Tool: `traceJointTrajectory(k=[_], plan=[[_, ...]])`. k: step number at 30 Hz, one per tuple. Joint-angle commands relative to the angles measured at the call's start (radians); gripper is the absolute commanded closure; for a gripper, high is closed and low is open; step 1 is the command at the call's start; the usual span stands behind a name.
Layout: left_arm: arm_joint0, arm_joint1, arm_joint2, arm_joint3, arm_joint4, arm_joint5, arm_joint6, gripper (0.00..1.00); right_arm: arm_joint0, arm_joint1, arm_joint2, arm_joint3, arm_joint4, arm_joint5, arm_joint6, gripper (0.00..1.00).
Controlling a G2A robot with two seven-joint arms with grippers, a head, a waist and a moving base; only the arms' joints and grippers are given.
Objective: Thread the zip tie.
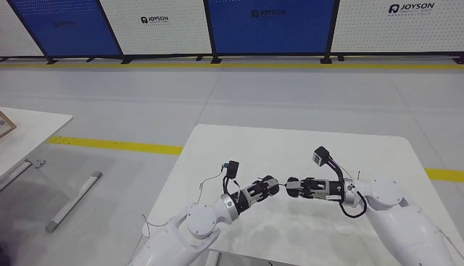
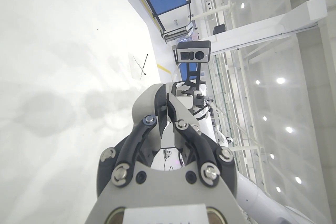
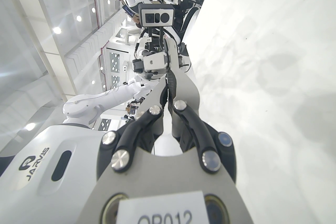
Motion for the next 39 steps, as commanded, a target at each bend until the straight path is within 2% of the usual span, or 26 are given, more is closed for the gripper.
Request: traceJointTrajectory(k=[1, 7, 8, 9, 10, 14, 19, 20, 22, 24, 25, 39], plan=[[0.0, -0.001, 0.0, 0.0, 0.001, 0.001, 0.001, 1.0, 0.0, 0.0, 0.0, 0.0, 0.0, 0.0, 0.0, 1.0], [0.002, -0.003, -0.002, -0.003, 0.008, 0.0, -0.002, 1.0, 0.0, 0.0, 0.0, 0.0, 0.0, 0.0, 0.0, 1.0], [0.003, -0.003, -0.003, -0.003, 0.01, 0.0, -0.003, 1.0, -0.008, 0.0, 0.0, -0.009, -0.005, 0.004, -0.018, 0.82], [0.003, -0.003, -0.003, -0.004, 0.011, 0.0, -0.005, 1.0, -0.014, 0.001, 0.002, -0.02, -0.01, 0.008, -0.03, 0.09], [0.004, -0.004, -0.004, -0.004, 0.012, 0.001, -0.007, 1.0, -0.019, 0.002, 0.007, -0.028, -0.011, 0.008, -0.037, 0.0], [0.005, -0.003, -0.011, -0.003, 0.018, 0.012, -0.019, 1.0, -0.038, 0.012, 0.038, -0.049, -0.017, 0.013, -0.051, 0.0], [0.008, 0.002, -0.032, -0.007, 0.038, 0.059, -0.037, 1.0, -0.073, 0.034, 0.102, -0.083, -0.019, -0.003, -0.054, 0.0], [0.008, 0.004, -0.04, -0.007, 0.034, 0.073, -0.05, 1.0, -0.082, 0.039, 0.116, -0.092, -0.019, -0.005, -0.052, 0.0], [-0.002, 0.01, -0.055, -0.005, 0.03, 0.139, -0.115, 1.0, -0.105, 0.05, 0.151, -0.111, -0.015, -0.009, -0.057, 0.0], [-0.006, 0.013, -0.072, -0.001, 0.003, 0.171, -0.147, 1.0, -0.123, 0.056, 0.176, -0.118, 0.002, -0.016, -0.083, 0.0], [-0.005, 0.013, -0.079, 0.0, -0.02, 0.175, -0.145, 1.0, -0.123, 0.056, 0.176, -0.118, 0.002, -0.016, -0.083, 0.0], [-0.005, 0.013, -0.079, 0.0, -0.02, 0.175, -0.145, 1.0, -0.123, 0.056, 0.176, -0.118, 0.002, -0.016, -0.083, 0.0]])
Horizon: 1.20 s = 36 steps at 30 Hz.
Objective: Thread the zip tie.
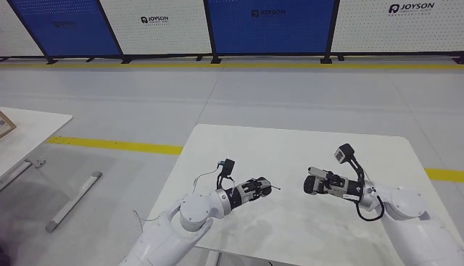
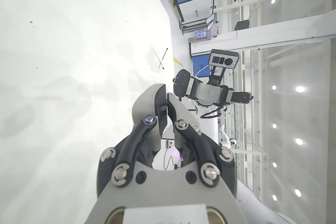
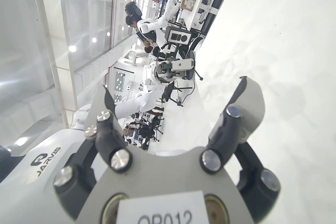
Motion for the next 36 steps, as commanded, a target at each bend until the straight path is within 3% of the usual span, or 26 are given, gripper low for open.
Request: traceJointTrajectory(k=[1, 4, 6, 10, 14, 17, 19, 30, 33, 36], plan=[[0.001, -0.001, -0.001, 0.001, -0.01, -0.002, 0.002, 1.0, 0.0, 0.0, 0.0, 0.0, 0.0, 0.0, 0.0, 0.0], [-0.002, 0.0, -0.027, 0.003, -0.105, -0.038, -0.071, 1.0, 0.0, 0.0, 0.0, 0.0, 0.0, 0.0, 0.0, 0.0], [0.008, 0.006, -0.063, -0.02, -0.124, -0.072, -0.095, 1.0, 0.0, 0.0, 0.0, 0.0, 0.0, 0.0, 0.0, 0.0], [0.053, 0.02, -0.15, -0.127, -0.146, -0.124, -0.102, 1.0, 0.0, 0.0, 0.0, 0.0, 0.0, 0.0, 0.0, 0.0], [0.095, 0.03, -0.234, -0.244, -0.222, -0.137, -0.125, 1.0, 0.0, 0.0, 0.0, 0.0, 0.0, 0.0, 0.0, 0.0], [0.12, 0.034, -0.289, -0.3, -0.311, -0.15, -0.156, 1.0, 0.0, 0.0, 0.0, 0.0, 0.0, 0.0, 0.0, 0.0], [0.127, 0.036, -0.31, -0.308, -0.327, -0.142, -0.162, 1.0, 0.0, 0.0, 0.0, 0.0, 0.0, 0.0, 0.0, 0.0], [0.126, 0.034, -0.301, -0.314, -0.344, -0.143, -0.161, 1.0, 0.0, 0.0, 0.0, 0.0, 0.0, 0.0, 0.0, 0.0], [0.126, 0.029, -0.314, -0.327, -0.442, -0.198, -0.18, 1.0, 0.0, 0.0, 0.0, 0.0, 0.0, 0.0, 0.0, 0.0], [0.142, 0.028, -0.344, -0.344, -0.43, -0.257, -0.143, 1.0, 0.0, 0.0, 0.0, 0.0, 0.0, 0.0, 0.0, 0.0]])
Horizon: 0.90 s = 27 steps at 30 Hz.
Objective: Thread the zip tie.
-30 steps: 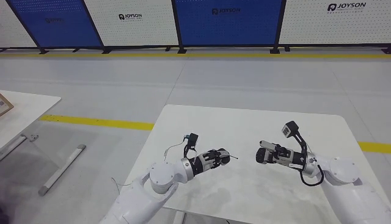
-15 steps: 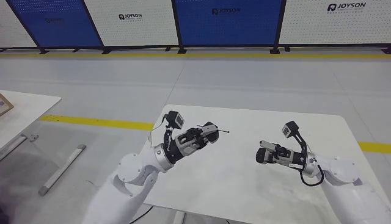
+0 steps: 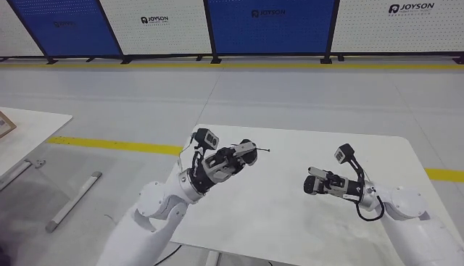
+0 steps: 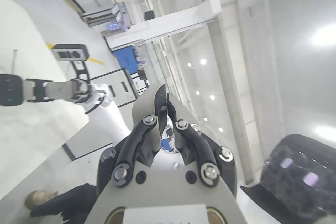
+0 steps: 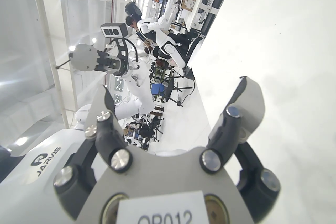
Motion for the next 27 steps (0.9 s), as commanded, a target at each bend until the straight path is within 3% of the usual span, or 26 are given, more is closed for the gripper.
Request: traceJointTrajectory(k=[1, 8, 12, 14, 21, 25, 27], plan=[[0.01, 0.0, -0.009, -0.007, 0.017, -0.02, 0.022, 1.0, 0.0, 0.0, 0.0, 0.0, 0.0, 0.0, 0.0, 0.0], [0.009, -0.001, -0.004, -0.007, 0.028, -0.013, 0.024, 1.0, 0.0, 0.0, 0.0, 0.0, 0.0, 0.0, 0.0, 0.0], [-0.014, 0.004, 0.033, 0.021, 0.132, 0.104, -0.023, 1.0, 0.0, 0.0, 0.0, 0.0, 0.0, 0.0, 0.0, 0.0], [-0.03, 0.006, 0.054, 0.052, 0.185, 0.137, -0.054, 1.0, 0.0, 0.0, 0.0, 0.0, 0.0, 0.0, 0.0, 0.0], [-0.036, 0.011, 0.109, 0.127, 0.324, 0.184, -0.098, 1.0, 0.0, 0.0, 0.0, 0.0, 0.0, 0.0, 0.0, 0.0], [-0.034, 0.015, 0.135, 0.144, 0.439, 0.204, -0.08, 1.0, 0.0, 0.0, 0.0, 0.0, 0.0, 0.0, 0.0, 0.0], [-0.034, 0.015, 0.135, 0.144, 0.439, 0.204, -0.08, 1.0, 0.0, 0.0, 0.0, 0.0, 0.0, 0.0, 0.0, 0.0]])
